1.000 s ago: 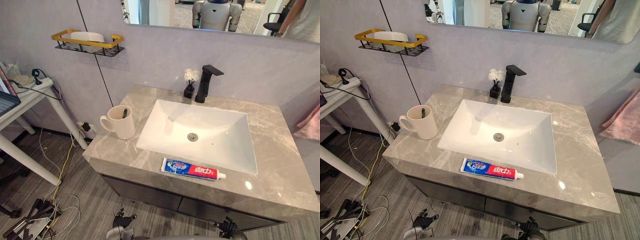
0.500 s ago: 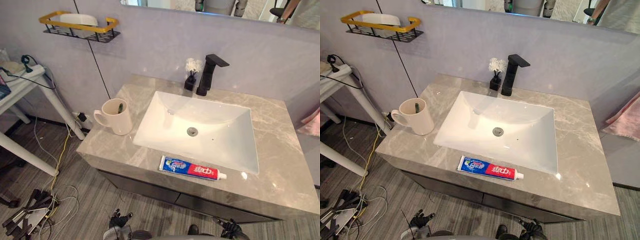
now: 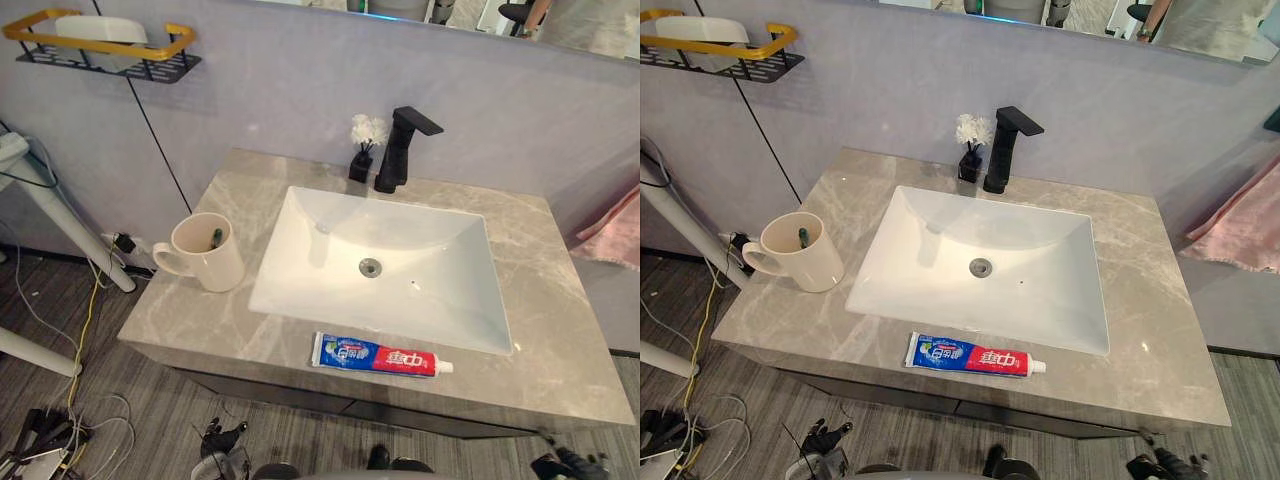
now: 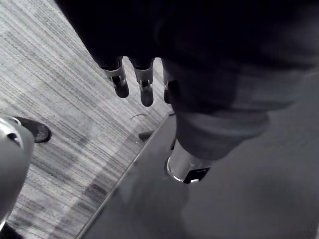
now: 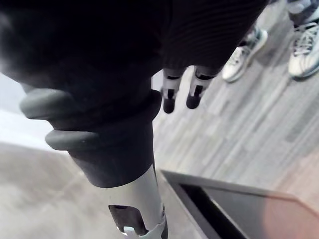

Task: Organize washtable

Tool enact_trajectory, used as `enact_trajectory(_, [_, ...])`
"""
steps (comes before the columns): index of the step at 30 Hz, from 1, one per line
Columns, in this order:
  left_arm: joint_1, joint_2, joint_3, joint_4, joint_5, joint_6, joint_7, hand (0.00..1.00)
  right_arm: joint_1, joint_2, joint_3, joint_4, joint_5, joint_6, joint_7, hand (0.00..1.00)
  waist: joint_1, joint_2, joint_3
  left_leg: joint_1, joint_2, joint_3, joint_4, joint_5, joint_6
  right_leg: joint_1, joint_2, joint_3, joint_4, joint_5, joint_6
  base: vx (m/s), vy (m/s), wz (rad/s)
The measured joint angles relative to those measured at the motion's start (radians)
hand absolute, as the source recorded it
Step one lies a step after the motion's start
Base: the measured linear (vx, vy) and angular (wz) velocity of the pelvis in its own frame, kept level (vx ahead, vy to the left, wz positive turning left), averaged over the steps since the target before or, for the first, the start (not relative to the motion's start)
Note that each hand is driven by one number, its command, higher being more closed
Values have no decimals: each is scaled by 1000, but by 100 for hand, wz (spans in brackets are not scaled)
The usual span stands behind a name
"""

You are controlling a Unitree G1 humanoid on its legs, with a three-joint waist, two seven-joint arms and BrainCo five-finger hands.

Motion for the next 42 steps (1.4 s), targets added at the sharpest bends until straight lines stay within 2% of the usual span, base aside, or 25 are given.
enact_trajectory(6, [1,-26,-4,1,0,0,17,0,-14,-28,-70,-76,-31,1,-66,0,0,-1,0,9,1,7,8,-10,15,-1,-8,-18,35,-16,-4,-45,-20,3])
enact_trajectory(10, [2,-31,-22,2,0,0,17,0,-19,-33,-86,-244,-82,8,-129,0,-3,2,-2,7,-1,21,7,-26,27,-17,-16,-17,65,-33,1,-99,-23,-4])
enact_trajectory(13, [13,-24,-47,3,0,-1,18,0,-22,-105,-87,-414,-166,8,-157,0,-1,0,-6,10,-7,20,6,-30,33,-23,-26,-18,88,-46,1,-102,-25,3])
enact_trajectory(17, [22,-11,-64,18,0,-3,17,0,-61,-224,-77,-467,-244,2,-162,0,-4,-2,-27,11,-15,13,-8,-23,32,-33,-29,-13,92,-46,2,-20,-11,-1])
enact_trajectory(20, [25,15,-86,41,0,-10,13,0,-107,-306,-61,-466,-262,-12,-137,0,-31,3,-37,18,-32,-8,-18,-3,37,-29,-34,-16,94,-41,3,60,-12,6])
enact_trajectory(22, [39,22,-93,41,0,-13,11,0,-169,-363,-7,-467,-265,-26,-120,0,-52,7,-35,33,-41,-12,-26,9,37,-15,-37,-7,84,-28,1,-14,-4,-10])
enact_trajectory(26, [55,41,-142,50,0,-21,-14,0,-245,-507,239,-478,-219,-107,-26,0,-53,19,-31,63,-55,-18,-33,14,46,12,-41,19,70,-20,11,-62,3,-15])
enact_trajectory(27, [59,46,-151,51,-1,-22,-21,0,-272,-543,337,-501,-197,-126,17,0,-53,20,-28,64,-58,-28,-44,18,51,11,-41,18,65,-13,12,-89,-14,7])
enact_trajectory(29, [63,58,-166,61,-2,-23,-32,0,-327,-574,494,-525,-145,-163,112,0,-42,17,-22,68,-60,-43,-61,21,56,14,-40,12,56,-4,9,-103,-20,12])
enact_trajectory(31, [66,64,-173,68,-3,-24,-34,0,-351,-577,587,-551,-117,-185,179,0,-22,18,-18,69,-62,-48,-70,25,58,15,-40,10,50,1,5,-95,-21,9])
enact_trajectory(32, [75,69,-175,68,-6,-26,-35,0,-361,-578,676,-585,-89,-189,235,0,-2,13,-9,68,-64,-60,-74,27,58,19,-43,6,44,3,4,-108,-25,15])
enact_trajectory(33, [80,70,-176,68,-9,-30,-36,0,-362,-577,729,-604,-75,-189,268,0,6,11,-8,67,-64,-67,-75,29,58,22,-43,0,37,6,4,-105,-25,22])
enact_trajectory(35, [106,78,-182,71,-11,-30,-52,0,-366,-577,844,-654,-49,-190,344,0,7,11,-6,63,-68,-78,-82,35,60,24,-48,-17,33,7,5,-33,-5,16])
enact_trajectory(38, [122,85,-188,73,-11,-30,-56,0,-366,-577,939,-683,-26,-192,413,0,4,10,-4,58,-74,-88,-85,44,61,29,-54,-20,29,11,10,33,16,13])
enact_trajectory(42, [115,109,-205,88,-11,-31,-77,0,-366,-595,1085,-709,-29,-187,507,0,7,-7,5,48,-74,-113,-84,52,60,45,-50,-44,-11,34,8,41,4,16])
